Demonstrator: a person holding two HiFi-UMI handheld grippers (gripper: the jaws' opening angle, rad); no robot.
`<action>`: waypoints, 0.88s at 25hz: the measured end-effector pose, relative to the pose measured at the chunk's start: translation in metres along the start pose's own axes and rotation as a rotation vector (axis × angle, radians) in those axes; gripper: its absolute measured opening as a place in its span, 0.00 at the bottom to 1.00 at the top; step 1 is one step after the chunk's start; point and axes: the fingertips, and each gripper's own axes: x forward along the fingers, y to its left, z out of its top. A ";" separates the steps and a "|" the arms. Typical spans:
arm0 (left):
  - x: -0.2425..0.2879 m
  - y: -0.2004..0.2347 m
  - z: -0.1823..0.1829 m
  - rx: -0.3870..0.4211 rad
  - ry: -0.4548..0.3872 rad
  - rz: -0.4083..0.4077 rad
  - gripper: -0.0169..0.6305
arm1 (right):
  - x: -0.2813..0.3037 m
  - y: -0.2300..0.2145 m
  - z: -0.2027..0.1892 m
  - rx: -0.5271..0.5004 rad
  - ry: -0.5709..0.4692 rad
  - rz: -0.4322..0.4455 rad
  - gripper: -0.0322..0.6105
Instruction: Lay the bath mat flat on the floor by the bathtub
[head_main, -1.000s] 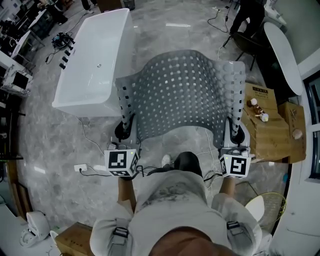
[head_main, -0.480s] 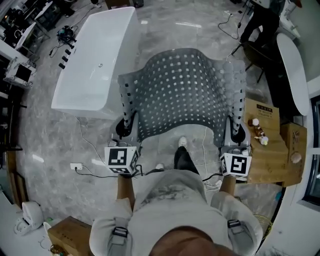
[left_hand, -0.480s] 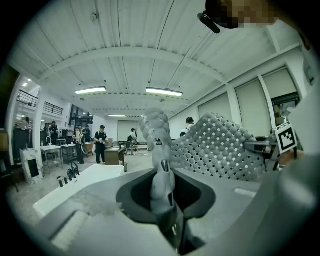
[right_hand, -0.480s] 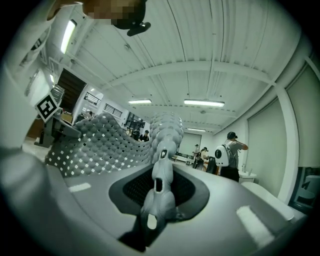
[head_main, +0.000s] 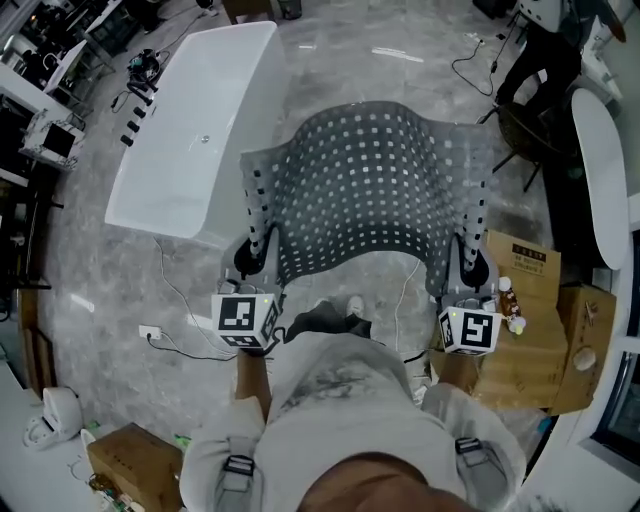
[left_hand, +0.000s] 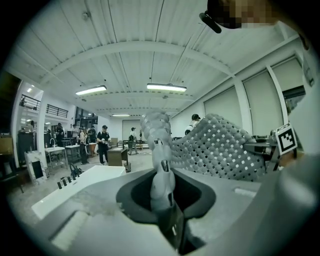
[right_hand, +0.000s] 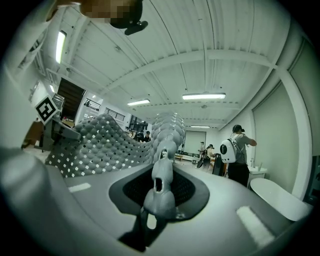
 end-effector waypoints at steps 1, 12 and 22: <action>0.009 0.002 0.002 0.002 -0.002 0.004 0.12 | 0.009 -0.004 -0.001 0.000 -0.003 0.005 0.15; 0.127 0.040 0.001 -0.039 -0.019 0.056 0.12 | 0.150 -0.033 -0.010 -0.054 -0.027 0.082 0.15; 0.244 0.125 0.013 -0.099 0.002 0.123 0.12 | 0.328 -0.034 -0.004 -0.080 0.003 0.170 0.15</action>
